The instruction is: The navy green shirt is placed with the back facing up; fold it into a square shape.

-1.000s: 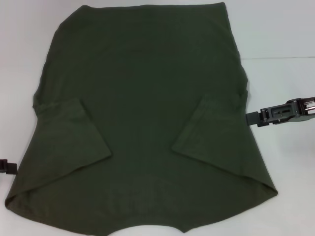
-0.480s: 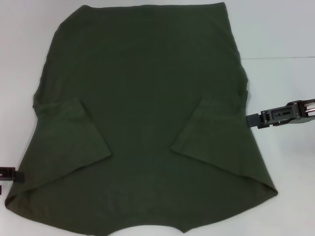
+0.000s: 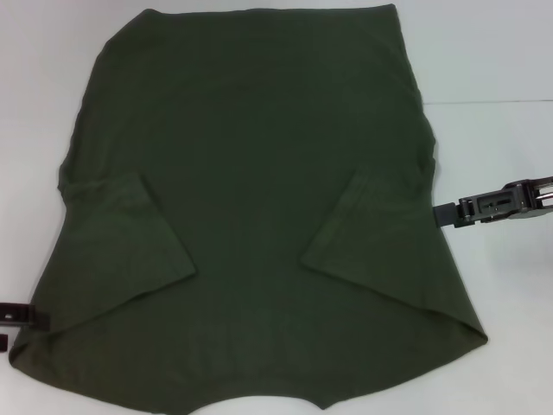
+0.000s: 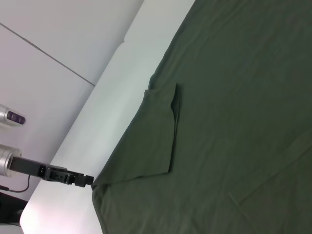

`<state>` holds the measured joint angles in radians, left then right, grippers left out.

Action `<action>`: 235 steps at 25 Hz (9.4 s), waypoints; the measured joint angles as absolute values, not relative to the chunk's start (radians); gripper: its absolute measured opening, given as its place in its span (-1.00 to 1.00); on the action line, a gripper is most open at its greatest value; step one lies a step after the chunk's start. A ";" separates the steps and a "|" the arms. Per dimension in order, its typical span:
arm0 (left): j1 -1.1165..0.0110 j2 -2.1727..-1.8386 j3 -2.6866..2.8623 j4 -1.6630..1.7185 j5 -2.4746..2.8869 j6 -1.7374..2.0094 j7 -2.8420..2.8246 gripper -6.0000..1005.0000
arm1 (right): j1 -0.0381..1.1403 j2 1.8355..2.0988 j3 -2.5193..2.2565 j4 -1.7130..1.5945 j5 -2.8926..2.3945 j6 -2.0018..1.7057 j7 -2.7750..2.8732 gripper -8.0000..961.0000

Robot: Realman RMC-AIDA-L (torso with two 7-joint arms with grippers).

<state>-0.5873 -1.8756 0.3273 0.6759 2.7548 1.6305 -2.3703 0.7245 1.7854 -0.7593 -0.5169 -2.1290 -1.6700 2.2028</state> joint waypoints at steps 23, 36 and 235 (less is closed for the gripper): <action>-0.605 -1.877 0.371 0.645 2.762 1.609 -2.379 0.89 | 0.727 1.785 -0.753 -0.517 -2.129 -1.664 2.201 0.77; -0.611 -1.870 0.370 0.662 2.793 1.614 -2.381 0.89 | 0.732 1.785 -0.753 -0.517 -2.129 -1.661 2.205 0.77; -0.691 -1.876 0.368 0.554 2.780 1.586 -2.375 -0.90 | 0.762 1.913 -0.761 -0.404 -2.471 -1.444 2.384 -0.38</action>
<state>-0.6907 -1.8759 0.3681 0.5540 2.7795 1.5863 -2.3752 0.7625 1.9132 -0.7607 -0.4041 -2.4711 -1.4443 2.3843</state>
